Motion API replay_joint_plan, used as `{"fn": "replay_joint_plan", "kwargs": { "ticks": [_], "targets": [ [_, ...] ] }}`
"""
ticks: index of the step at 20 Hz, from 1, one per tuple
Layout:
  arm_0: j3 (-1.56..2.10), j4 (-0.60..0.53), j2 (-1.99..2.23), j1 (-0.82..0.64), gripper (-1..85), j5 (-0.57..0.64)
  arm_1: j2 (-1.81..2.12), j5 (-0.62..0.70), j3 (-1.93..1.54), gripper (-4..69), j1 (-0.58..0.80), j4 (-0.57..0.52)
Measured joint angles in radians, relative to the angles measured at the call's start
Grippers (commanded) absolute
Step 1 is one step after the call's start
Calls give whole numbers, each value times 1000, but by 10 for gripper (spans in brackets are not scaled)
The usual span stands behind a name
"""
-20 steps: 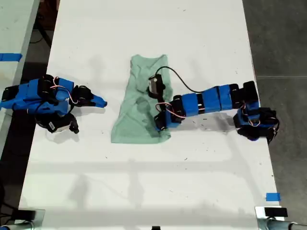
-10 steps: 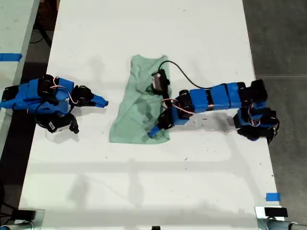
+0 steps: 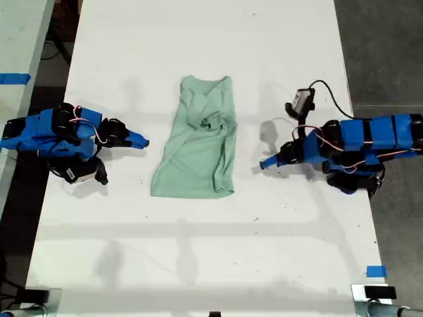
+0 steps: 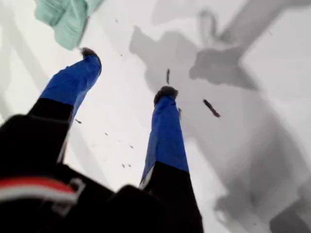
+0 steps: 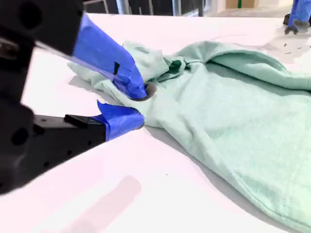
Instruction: Fold t shirt
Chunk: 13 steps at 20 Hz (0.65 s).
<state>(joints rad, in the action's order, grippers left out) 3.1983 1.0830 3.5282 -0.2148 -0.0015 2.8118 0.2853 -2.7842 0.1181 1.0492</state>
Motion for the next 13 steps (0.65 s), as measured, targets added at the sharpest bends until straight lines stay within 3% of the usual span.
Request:
{"fn": "replay_joint_plan", "kwargs": {
  "ticks": [1,4,5,13],
  "targets": [
    [0,0,0,0,51,0,143,0,-117,219,2,18],
    [0,0,0,0,48,0,591,5,-249,201,20,236],
    [0,0,0,0,47,0,627,15,-249,200,37,262],
    [0,0,0,0,46,0,670,75,-249,149,66,270]
  ]
}}
